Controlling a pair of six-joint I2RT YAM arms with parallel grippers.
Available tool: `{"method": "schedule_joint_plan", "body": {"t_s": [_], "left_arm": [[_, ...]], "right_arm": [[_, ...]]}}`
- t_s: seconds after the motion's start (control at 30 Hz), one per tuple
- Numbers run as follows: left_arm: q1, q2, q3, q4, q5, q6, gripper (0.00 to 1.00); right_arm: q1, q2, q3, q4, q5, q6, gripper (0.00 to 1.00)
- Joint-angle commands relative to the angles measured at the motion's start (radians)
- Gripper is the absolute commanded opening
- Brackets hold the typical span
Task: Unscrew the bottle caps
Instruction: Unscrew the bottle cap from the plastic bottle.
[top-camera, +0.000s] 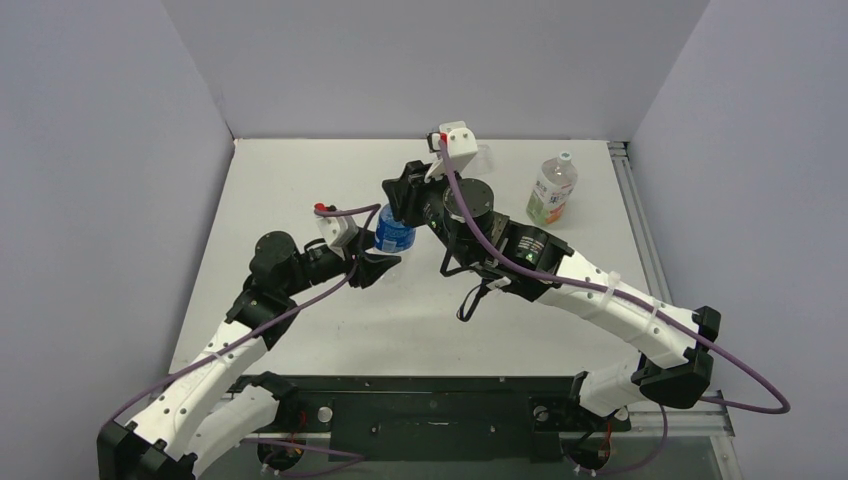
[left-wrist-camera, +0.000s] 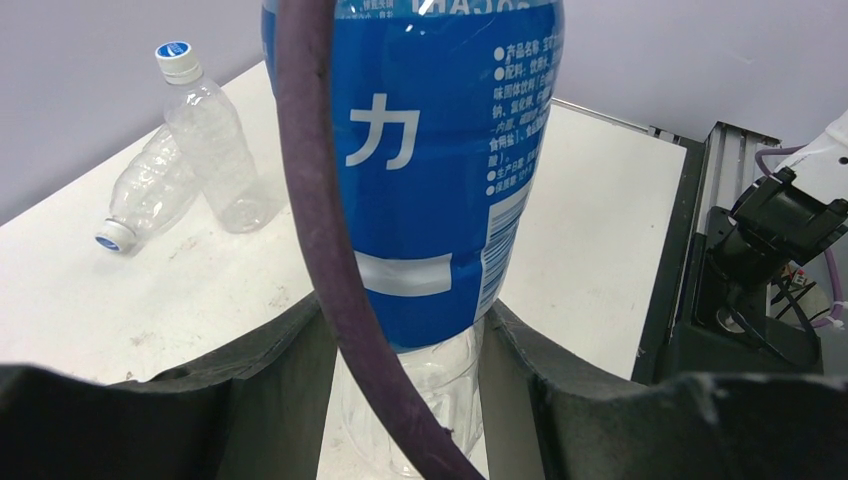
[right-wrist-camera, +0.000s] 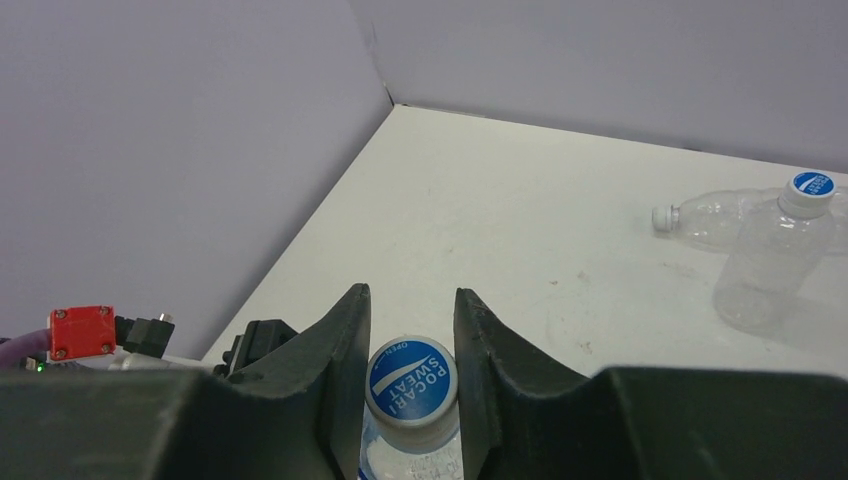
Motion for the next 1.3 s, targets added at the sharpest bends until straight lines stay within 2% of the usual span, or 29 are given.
{"method": "schedule_joint_plan", "body": {"t_s": [0.0, 0.1, 0.17, 0.23, 0.27, 0.4, 0.5, 0.67, 0.73, 0.8, 0.87, 0.93, 1.0, 1.1, 1.2, 1.27], "left_arm": [[-0.005, -0.015, 0.006, -0.031, -0.149, 0.031, 0.09], [-0.005, -0.011, 0.016, -0.021, -0.166, 0.023, 0.09], [-0.005, -0.009, 0.023, -0.016, -0.173, 0.019, 0.09], [-0.005, -0.006, 0.026, -0.015, -0.174, 0.017, 0.09], [-0.005, -0.005, 0.026, -0.015, -0.173, 0.014, 0.09], [-0.005, -0.005, 0.026, -0.015, -0.176, 0.012, 0.09], [-0.005, -0.006, 0.028, -0.016, -0.178, 0.010, 0.09], [-0.004, -0.006, 0.029, -0.019, -0.178, 0.007, 0.09], [-0.005, -0.006, 0.029, -0.019, -0.176, 0.005, 0.09], [-0.003, -0.006, 0.028, -0.018, -0.169, -0.002, 0.09], [-0.003, -0.009, 0.029, -0.013, -0.146, -0.012, 0.09], [-0.002, -0.014, 0.036, -0.006, -0.100, -0.031, 0.09], [0.000, -0.019, 0.050, -0.001, -0.016, -0.059, 0.08], [0.009, -0.024, 0.067, 0.027, 0.120, -0.162, 0.07], [0.011, -0.026, 0.080, 0.049, 0.254, -0.237, 0.07], [0.011, -0.027, 0.086, 0.057, 0.310, -0.264, 0.06]], "right_arm": [[-0.002, -0.005, 0.039, 0.023, 0.015, -0.004, 0.16], [-0.004, -0.005, 0.037, 0.009, 0.006, 0.001, 0.15], [-0.004, -0.007, 0.030, -0.001, -0.002, 0.004, 0.40], [-0.004, -0.016, 0.016, 0.000, -0.004, 0.008, 0.51], [-0.004, -0.019, 0.010, 0.007, -0.004, 0.010, 0.52], [-0.004, -0.036, -0.022, 0.022, -0.001, 0.013, 0.45], [-0.004, -0.044, -0.032, 0.029, 0.000, 0.015, 0.31], [-0.004, -0.042, -0.039, 0.022, 0.000, 0.014, 0.21], [-0.006, -0.052, -0.050, 0.027, 0.006, 0.014, 0.09], [-0.010, -0.060, -0.057, 0.032, 0.003, 0.012, 0.02], [-0.017, -0.073, -0.066, 0.042, -0.016, 0.001, 0.00], [-0.037, -0.103, -0.096, 0.077, -0.101, -0.027, 0.00], [-0.068, -0.148, -0.148, 0.143, -0.255, -0.051, 0.00], [-0.119, -0.215, -0.232, 0.265, -0.568, -0.061, 0.00], [-0.169, -0.255, -0.252, 0.324, -0.794, -0.036, 0.00], [-0.176, -0.266, -0.253, 0.326, -0.876, -0.033, 0.00]]}}
